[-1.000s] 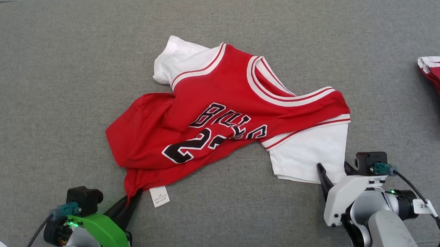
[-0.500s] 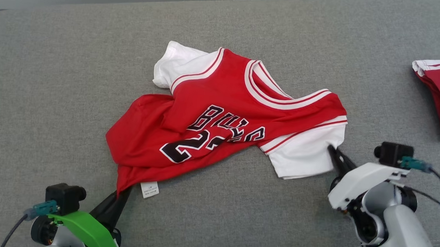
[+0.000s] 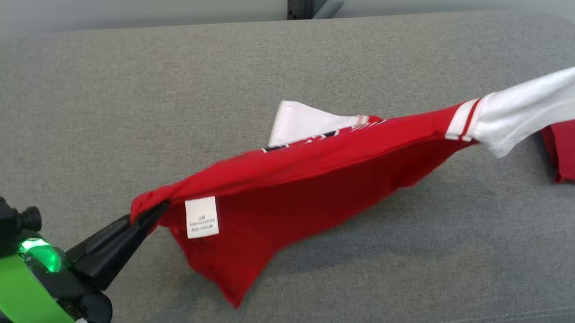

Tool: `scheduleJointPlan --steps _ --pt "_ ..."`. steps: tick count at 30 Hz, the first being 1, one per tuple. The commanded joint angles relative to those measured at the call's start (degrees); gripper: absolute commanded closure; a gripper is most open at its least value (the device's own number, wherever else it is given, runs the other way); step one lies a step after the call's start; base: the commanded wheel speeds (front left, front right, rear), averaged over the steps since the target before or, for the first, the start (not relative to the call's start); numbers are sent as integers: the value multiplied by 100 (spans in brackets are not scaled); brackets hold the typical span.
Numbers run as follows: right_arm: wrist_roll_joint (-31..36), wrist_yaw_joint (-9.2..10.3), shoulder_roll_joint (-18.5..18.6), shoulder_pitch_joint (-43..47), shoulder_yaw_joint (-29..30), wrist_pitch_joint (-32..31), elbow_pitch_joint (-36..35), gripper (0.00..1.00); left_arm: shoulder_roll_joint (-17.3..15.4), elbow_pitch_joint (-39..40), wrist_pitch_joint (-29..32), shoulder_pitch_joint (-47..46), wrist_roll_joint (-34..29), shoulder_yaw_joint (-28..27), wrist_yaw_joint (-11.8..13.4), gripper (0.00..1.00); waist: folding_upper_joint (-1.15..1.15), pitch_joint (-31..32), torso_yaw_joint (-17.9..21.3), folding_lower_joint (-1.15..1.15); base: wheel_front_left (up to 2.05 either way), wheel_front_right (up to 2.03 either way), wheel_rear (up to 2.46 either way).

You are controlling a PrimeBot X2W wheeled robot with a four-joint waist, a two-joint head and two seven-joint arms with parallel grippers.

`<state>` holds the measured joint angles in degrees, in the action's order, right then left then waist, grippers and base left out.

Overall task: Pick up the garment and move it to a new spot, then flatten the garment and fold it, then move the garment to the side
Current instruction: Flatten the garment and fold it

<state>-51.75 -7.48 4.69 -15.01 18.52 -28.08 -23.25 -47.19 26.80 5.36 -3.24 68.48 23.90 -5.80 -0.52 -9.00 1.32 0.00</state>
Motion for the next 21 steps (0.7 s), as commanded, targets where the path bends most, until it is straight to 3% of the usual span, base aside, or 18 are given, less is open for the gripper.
scheduleJointPlan --steps 1,7,13,17,21 --pt "-70 0 -12 -174 104 -85 -107 100 -119 165 38 22 88 -89 40 100 52 -68 46 0 0 0 0" --pt "219 0 -9 -1330 663 -618 -323 100 -585 1162 387 -599 774 -710 1 100 52 -526 124 0 0 0 0" --pt "1047 1 -51 -3221 532 -854 636 100 -761 677 1087 -2369 1189 -957 -63 100 52 -1375 176 0 0 0 0" --pt "1888 0 -142 -4765 413 -424 1872 100 -334 -492 1618 -4236 652 -555 28 100 52 -2002 152 0 0 0 0" --pt "2358 2 -158 -6205 337 673 3317 100 630 -2312 1137 -6302 -675 -178 109 100 52 -2425 140 0 0 0 0"
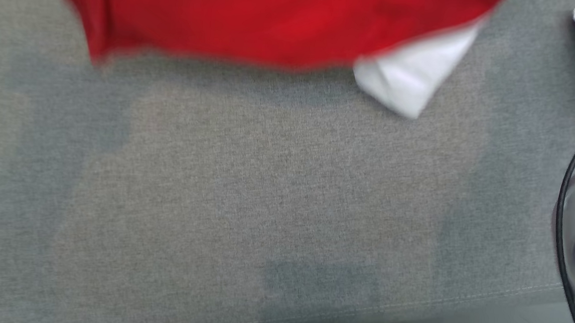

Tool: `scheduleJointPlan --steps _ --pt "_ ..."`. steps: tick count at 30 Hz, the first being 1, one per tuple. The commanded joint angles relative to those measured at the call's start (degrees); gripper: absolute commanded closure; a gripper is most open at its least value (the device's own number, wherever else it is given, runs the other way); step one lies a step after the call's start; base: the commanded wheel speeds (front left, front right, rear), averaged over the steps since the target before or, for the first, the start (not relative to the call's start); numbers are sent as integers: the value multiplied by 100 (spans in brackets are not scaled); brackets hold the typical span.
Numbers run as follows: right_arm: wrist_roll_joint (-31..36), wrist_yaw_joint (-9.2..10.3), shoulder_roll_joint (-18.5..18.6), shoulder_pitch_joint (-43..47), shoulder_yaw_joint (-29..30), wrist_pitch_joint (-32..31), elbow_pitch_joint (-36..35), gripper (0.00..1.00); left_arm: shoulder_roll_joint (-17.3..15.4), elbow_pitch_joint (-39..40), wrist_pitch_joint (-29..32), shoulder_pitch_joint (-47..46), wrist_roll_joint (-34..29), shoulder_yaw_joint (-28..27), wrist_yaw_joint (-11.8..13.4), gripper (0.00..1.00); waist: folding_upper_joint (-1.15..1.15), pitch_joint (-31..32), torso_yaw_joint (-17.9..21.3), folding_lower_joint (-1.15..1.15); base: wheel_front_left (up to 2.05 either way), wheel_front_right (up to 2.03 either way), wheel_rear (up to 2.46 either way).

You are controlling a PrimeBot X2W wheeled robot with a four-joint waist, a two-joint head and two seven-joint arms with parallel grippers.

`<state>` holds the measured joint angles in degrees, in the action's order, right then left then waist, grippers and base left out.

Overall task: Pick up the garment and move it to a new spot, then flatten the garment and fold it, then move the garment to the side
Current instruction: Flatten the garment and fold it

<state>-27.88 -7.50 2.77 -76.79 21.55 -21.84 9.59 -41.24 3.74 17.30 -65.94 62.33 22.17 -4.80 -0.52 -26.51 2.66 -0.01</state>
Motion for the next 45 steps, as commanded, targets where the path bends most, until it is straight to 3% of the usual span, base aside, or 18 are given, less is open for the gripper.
scheduleJointPlan --steps 1,6,11,15,19,20,26,30,36,39,45 --pt "-94 4 33 -330 3 375 398 100 213 -455 -230 -449 -370 80 15 100 52 -749 14 1 0 0 0" --pt "-414 4 32 -1658 -368 1968 2041 100 711 -2231 -1608 -2119 -1994 417 -85 100 52 -1132 166 1 0 0 0" --pt "-833 5 29 -1759 -1137 2789 2817 100 740 -3360 -2780 -2591 -2895 961 -219 100 52 -1333 329 1 0 0 0" --pt "-1005 5 32 -812 -1744 3046 2936 100 608 -3821 -3157 -1948 -2954 1495 -260 100 52 -1324 430 1 0 0 0" --pt "-1319 4 42 653 -2244 3121 2599 100 276 -3728 -3250 -783 -2557 2020 -257 100 52 -1140 491 1 0 0 0" --pt "-1319 4 42 653 -2244 3121 2599 100 276 -3728 -3250 -783 -2557 2020 -257 100 52 -1140 491 1 0 0 0" --pt "-1820 7 368 2785 -2483 3024 1767 100 -116 -3163 -3251 994 -2120 1895 -257 100 52 -765 486 1 0 0 0" --pt "-1868 9 655 3919 -2583 2914 1274 100 -231 -2765 -3250 2162 -2160 1708 -252 100 52 -314 423 1 0 0 0" --pt "-1855 14 903 5361 -2426 2730 805 100 -203 -1995 -3235 4071 -1998 1683 223 100 52 357 302 1 0 0 0" --pt "-1731 14 957 6221 -2213 2635 620 100 -59 -1398 -3236 5223 -1678 1760 658 100 52 666 212 1 0 0 0" --pt "-1853 13 909 7570 -1889 2320 -52 100 127 -433 -3239 6440 -1272 1835 1267 100 52 822 111 1 0 0 0"
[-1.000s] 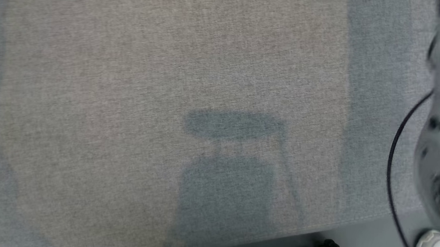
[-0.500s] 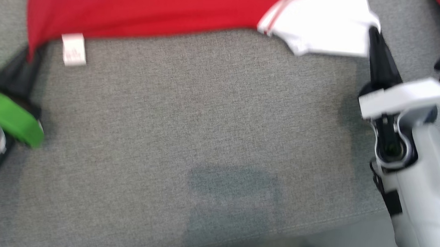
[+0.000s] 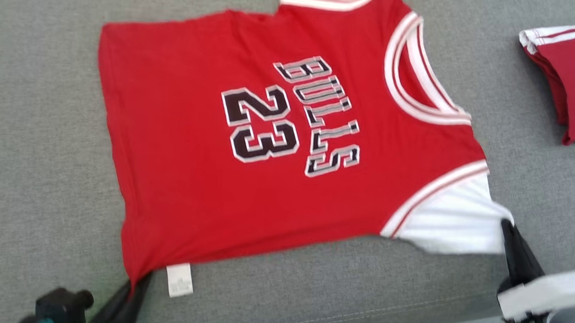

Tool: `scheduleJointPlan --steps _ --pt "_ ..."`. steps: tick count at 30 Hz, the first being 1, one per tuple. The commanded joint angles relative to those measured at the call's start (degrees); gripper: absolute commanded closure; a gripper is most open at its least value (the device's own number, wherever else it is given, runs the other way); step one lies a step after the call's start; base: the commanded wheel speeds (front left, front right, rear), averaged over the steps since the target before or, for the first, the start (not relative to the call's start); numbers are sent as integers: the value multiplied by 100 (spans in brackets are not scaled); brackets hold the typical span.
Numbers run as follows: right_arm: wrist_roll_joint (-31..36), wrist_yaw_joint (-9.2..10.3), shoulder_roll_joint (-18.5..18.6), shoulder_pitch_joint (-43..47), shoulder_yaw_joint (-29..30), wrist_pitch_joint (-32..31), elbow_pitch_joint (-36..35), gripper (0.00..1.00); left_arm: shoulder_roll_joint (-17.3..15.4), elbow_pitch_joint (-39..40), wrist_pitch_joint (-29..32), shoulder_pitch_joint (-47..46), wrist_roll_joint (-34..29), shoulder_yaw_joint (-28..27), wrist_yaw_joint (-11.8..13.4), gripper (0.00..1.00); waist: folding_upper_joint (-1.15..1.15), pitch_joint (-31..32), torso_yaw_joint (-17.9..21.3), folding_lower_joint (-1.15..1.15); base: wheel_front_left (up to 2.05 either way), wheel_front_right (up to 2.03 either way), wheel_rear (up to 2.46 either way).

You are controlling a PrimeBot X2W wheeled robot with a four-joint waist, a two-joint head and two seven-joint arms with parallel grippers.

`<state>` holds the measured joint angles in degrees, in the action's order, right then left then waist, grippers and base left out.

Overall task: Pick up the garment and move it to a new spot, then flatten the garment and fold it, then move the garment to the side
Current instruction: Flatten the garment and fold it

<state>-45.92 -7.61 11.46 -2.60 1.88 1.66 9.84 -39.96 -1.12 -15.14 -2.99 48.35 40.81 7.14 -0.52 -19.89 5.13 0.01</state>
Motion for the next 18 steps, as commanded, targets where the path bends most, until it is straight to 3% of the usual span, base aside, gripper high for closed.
scheduleJointPlan --steps 1,5,9,18 --pt "-63 23 21 330 111 -109 -257 100 14 191 6 286 156 -24 143 100 52 156 -129 -1 0 0 0" --pt "-146 18 -129 658 225 -413 -885 100 100 778 134 582 546 -78 277 100 52 114 -56 -1 0 0 0" --pt "-231 16 -318 316 149 -704 -1275 100 -22 1219 515 451 924 -144 129 100 52 67 7 -1 0 0 0" --pt "-43 14 -531 -1205 177 -1130 -1029 100 -463 1780 1816 -473 1930 -613 -20 100 52 -73 29 -1 0 0 0"
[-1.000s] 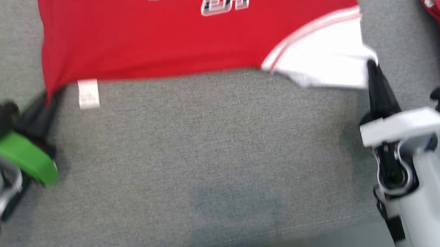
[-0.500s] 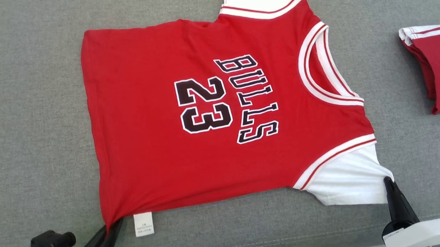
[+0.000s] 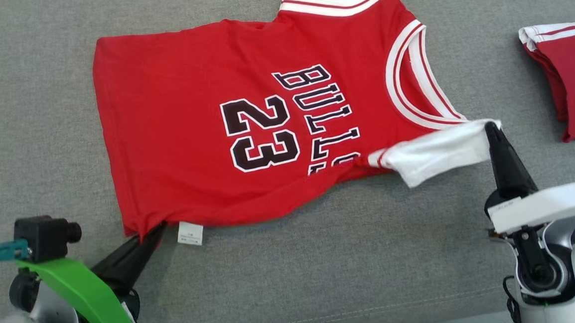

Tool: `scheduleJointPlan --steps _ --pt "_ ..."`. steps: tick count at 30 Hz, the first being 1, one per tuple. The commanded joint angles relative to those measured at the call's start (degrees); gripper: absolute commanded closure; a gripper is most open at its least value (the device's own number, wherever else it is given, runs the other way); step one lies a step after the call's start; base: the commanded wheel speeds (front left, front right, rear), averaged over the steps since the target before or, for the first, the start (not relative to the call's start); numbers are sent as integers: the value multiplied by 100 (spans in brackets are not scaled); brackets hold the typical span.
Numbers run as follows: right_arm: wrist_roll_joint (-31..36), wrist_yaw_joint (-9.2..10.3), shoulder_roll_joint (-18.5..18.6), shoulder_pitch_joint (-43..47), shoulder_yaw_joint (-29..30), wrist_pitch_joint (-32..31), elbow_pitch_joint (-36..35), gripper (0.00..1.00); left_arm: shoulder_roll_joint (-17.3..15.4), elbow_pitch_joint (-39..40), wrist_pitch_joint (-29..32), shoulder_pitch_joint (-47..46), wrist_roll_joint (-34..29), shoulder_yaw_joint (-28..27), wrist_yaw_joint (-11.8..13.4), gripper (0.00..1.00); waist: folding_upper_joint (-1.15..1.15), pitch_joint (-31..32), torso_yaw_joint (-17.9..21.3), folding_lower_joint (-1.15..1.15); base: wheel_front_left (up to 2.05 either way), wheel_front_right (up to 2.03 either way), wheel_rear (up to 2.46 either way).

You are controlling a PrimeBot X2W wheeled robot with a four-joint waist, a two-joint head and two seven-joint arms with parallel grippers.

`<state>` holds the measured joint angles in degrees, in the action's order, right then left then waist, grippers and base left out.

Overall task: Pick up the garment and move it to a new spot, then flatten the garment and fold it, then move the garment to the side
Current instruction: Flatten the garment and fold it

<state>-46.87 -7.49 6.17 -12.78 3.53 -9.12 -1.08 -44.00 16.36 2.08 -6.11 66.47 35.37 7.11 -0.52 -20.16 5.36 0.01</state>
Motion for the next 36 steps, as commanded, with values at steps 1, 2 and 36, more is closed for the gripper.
scheduleJointPlan --steps 1,2,36 --pt "53 2 -1 -187 12 -51 63 100 -60 32 93 -161 118 -70 -18 100 52 -46 6 -1 0 0 0" --pt "60 2 -31 -387 13 -110 155 100 -121 60 230 -274 234 -139 -6 100 52 -76 10 -1 0 0 0" --pt "1345 2 674 -2636 -2286 1295 2595 0 -532 -1294 1965 -2135 835 -398 86 0 52 -274 362 -1 0 0 0"
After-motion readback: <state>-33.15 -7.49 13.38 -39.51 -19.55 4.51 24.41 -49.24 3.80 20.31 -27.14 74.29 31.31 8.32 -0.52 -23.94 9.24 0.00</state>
